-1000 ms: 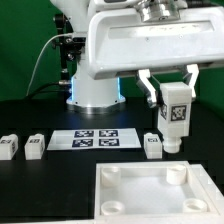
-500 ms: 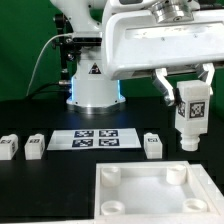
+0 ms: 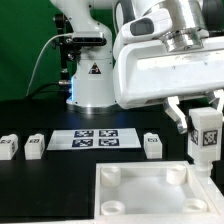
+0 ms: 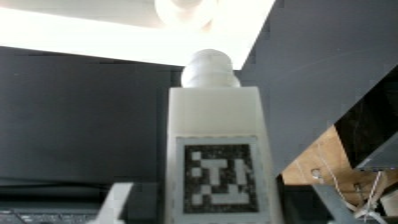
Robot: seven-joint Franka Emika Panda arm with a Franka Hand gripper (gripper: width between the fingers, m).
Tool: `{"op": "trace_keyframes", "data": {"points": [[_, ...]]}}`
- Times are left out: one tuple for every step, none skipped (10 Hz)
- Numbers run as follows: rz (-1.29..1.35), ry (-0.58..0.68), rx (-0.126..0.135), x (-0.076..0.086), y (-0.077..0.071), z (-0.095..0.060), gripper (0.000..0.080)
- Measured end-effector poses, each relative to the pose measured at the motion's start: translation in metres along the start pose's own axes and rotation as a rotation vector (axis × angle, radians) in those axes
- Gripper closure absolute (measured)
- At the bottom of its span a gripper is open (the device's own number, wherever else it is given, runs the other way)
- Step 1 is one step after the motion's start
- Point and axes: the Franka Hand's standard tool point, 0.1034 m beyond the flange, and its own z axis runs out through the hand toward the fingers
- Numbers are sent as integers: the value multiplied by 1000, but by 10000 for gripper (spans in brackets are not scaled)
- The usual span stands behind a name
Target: Assemble one leg
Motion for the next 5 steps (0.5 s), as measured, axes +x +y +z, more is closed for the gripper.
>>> {"op": "trace_keyframes", "data": {"points": [[1,-5,1,0,1,5,508],[-1,-10,-1,-2,4,9,508],[-1,-13,-4,-3,7,12,508],[0,-20,-5,-7,9,16,508],[1,-29,-4,-13,9,20,508]]}}
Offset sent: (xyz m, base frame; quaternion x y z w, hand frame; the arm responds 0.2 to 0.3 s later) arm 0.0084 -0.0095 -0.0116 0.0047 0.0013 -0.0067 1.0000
